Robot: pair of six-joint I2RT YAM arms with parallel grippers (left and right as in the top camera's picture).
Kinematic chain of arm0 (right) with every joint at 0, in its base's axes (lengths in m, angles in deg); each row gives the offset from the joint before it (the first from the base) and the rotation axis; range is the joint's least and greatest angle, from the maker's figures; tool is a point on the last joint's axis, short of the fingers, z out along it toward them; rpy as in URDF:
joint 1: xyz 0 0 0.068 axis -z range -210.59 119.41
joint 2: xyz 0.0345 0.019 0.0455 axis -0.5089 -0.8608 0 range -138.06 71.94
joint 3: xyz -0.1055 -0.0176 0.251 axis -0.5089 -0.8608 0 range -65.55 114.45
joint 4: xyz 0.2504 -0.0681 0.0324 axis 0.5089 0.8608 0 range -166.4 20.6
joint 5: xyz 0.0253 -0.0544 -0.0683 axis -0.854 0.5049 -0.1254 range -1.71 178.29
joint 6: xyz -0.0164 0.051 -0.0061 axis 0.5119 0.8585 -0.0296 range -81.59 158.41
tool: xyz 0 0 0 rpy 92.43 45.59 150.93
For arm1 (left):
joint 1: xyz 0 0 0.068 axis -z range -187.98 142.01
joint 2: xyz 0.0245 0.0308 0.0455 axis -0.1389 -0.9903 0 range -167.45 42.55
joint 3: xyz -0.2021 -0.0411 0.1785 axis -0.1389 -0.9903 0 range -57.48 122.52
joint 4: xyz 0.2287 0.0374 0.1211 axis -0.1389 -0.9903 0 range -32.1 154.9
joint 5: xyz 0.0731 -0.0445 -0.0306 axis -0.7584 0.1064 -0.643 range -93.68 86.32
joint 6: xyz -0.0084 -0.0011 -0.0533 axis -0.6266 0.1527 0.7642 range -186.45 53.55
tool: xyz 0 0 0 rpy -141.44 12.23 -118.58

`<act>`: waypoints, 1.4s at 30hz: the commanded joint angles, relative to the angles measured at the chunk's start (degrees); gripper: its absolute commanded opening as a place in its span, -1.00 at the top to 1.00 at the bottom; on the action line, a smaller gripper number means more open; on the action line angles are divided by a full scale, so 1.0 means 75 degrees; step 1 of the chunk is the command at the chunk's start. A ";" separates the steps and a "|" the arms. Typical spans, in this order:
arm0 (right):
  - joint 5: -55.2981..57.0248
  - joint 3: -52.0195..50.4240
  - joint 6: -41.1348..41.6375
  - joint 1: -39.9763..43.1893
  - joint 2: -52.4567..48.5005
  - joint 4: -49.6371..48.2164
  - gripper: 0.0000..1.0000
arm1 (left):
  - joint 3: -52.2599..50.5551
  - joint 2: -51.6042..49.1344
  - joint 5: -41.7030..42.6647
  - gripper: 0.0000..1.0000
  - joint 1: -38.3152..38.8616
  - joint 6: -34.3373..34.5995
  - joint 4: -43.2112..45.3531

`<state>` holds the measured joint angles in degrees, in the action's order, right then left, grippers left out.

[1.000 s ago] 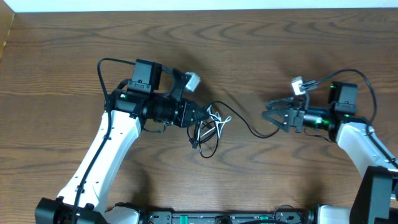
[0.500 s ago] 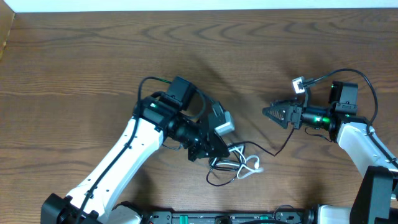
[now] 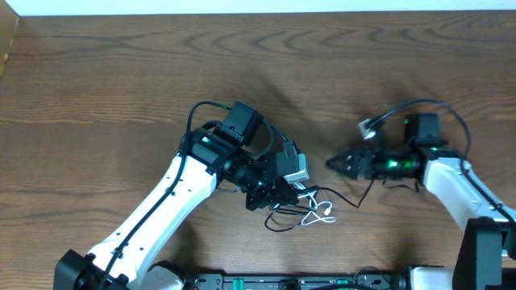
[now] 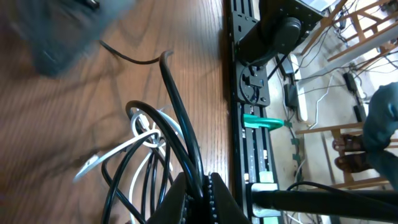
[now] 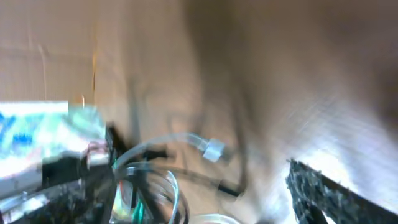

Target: Untangle cables

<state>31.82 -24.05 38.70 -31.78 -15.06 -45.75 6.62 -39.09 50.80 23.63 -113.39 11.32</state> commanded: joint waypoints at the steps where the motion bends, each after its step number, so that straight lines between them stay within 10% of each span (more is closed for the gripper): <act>1: 0.0251 -0.0006 -0.0478 -0.0469 -0.0044 0.0460 -0.57 | -0.0017 -0.0044 0.0017 0.86 0.0003 -0.0481 -0.0009; 42: 0.1527 -0.0006 0.7195 -0.1276 -0.0044 0.2390 0.32 | -0.0017 -0.0044 -0.0417 0.85 0.0003 -0.0682 0.0012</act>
<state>40.39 -24.05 84.64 -39.28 -15.06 -26.97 6.62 -39.09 47.13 23.63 -117.35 11.39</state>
